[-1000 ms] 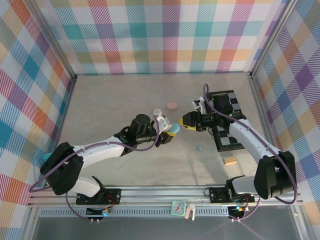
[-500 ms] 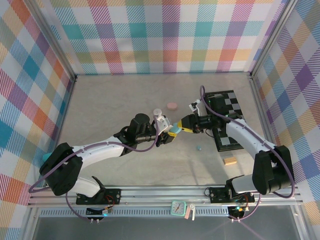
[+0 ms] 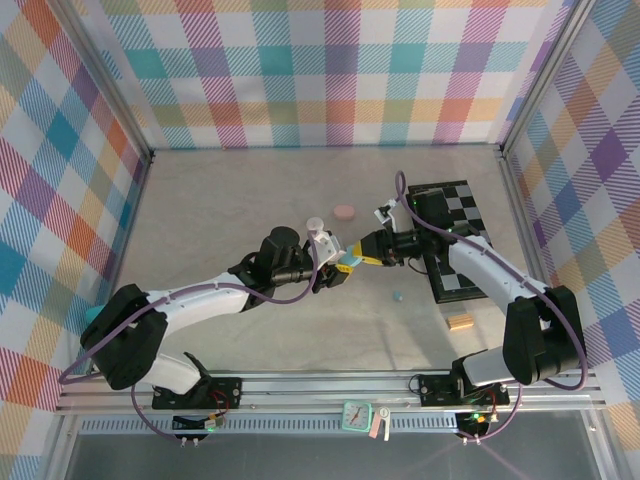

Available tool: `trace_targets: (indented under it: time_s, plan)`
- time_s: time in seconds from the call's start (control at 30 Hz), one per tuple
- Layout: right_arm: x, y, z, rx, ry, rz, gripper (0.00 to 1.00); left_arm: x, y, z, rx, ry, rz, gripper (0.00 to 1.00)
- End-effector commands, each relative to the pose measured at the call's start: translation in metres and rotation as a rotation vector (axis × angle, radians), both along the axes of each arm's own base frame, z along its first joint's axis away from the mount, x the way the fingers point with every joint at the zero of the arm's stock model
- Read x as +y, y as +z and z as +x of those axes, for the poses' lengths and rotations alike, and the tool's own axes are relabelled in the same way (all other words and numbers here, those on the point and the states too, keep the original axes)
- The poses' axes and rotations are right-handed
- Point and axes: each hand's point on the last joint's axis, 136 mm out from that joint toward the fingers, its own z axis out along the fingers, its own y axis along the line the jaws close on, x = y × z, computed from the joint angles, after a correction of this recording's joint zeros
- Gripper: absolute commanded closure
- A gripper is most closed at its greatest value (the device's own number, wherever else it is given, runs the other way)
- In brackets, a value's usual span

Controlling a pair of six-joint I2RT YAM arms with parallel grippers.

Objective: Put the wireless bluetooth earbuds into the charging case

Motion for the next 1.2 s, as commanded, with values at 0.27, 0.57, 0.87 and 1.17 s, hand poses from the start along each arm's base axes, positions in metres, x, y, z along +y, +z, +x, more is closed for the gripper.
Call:
trace_targets:
  time_s: [0.27,0.57,0.87,1.17]
  plan:
    - [-0.001,0.040,0.014,0.000,-0.063,0.145,0.79,0.006,0.069,0.018,-0.170,0.111,-0.334,0.04]
    - [0.002,0.093,0.023,0.005,-0.104,0.328,0.81,0.021,0.100,0.018,-0.245,0.127,-0.580,0.03]
    - [0.002,0.118,0.033,0.019,-0.145,0.439,0.85,0.015,0.116,0.028,-0.283,0.093,-0.603,0.19]
    - [0.001,0.119,0.031,0.035,-0.155,0.475,0.87,0.005,0.127,0.032,-0.265,0.032,-0.630,0.34]
